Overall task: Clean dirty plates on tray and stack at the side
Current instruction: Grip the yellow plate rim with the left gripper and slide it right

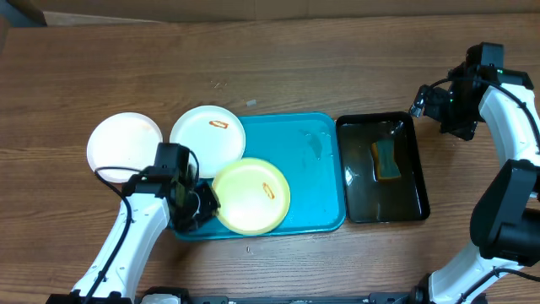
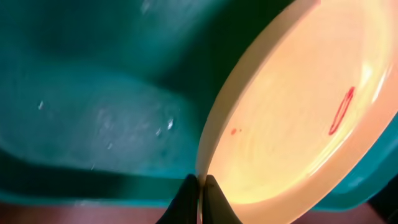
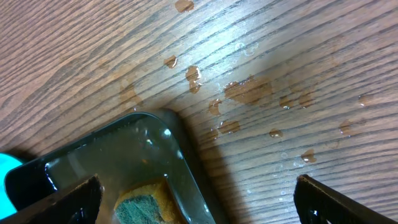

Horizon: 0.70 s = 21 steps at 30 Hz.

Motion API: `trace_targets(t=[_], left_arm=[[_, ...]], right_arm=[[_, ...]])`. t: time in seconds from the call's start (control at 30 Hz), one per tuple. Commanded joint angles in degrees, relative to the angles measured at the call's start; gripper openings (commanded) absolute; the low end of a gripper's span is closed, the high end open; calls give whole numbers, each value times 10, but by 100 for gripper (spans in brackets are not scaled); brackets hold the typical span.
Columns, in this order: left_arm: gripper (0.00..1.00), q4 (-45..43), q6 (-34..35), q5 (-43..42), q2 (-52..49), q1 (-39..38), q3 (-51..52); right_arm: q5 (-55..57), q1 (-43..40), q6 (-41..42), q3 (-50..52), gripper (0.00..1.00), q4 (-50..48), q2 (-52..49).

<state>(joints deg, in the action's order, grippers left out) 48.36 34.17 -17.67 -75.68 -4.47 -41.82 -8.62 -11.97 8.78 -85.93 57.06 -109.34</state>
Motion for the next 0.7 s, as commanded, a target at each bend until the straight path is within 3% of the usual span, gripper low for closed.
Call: trace_targets(t=[0.0, 0.37, 0.57, 0.67], left_arm=[[4, -32, 15, -14, 6, -21, -16], [4, -150, 83, 66, -38, -163, -16], [4, -156, 80, 60, -84, -173, -36], [18, -134, 56, 56, -111, -174, -71]], right_arm=[[0, 0, 0, -5, 100, -2, 2], [0, 0, 0, -5, 100, -2, 2], [0, 0, 0, -5, 100, -2, 2], [0, 0, 0, -5, 100, -2, 2]])
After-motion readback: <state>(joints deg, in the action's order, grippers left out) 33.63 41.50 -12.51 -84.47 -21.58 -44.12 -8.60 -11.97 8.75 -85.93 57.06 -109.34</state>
